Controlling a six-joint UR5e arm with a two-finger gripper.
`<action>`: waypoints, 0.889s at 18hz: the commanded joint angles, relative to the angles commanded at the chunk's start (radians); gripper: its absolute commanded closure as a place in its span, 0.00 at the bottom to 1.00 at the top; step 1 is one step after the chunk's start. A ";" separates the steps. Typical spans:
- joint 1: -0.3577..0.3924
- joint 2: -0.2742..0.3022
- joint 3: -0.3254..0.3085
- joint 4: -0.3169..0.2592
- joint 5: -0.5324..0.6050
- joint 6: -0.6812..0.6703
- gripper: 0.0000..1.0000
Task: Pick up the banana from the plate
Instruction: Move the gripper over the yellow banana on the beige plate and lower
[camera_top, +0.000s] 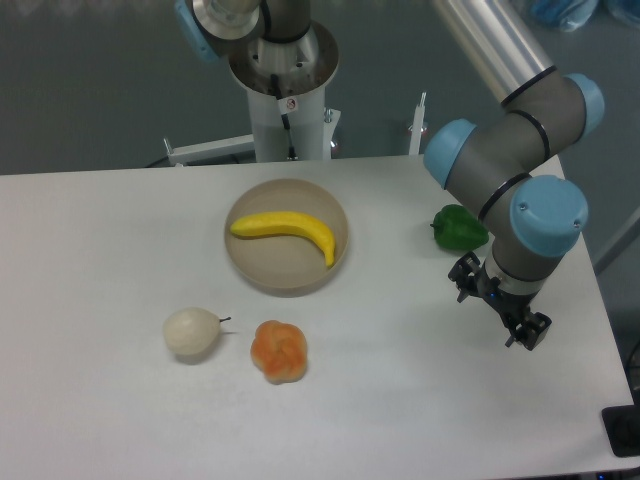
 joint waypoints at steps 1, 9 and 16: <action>0.000 0.002 -0.002 -0.003 0.000 0.009 0.00; -0.040 0.090 -0.133 -0.003 -0.014 0.009 0.00; -0.112 0.328 -0.466 0.023 -0.069 0.116 0.00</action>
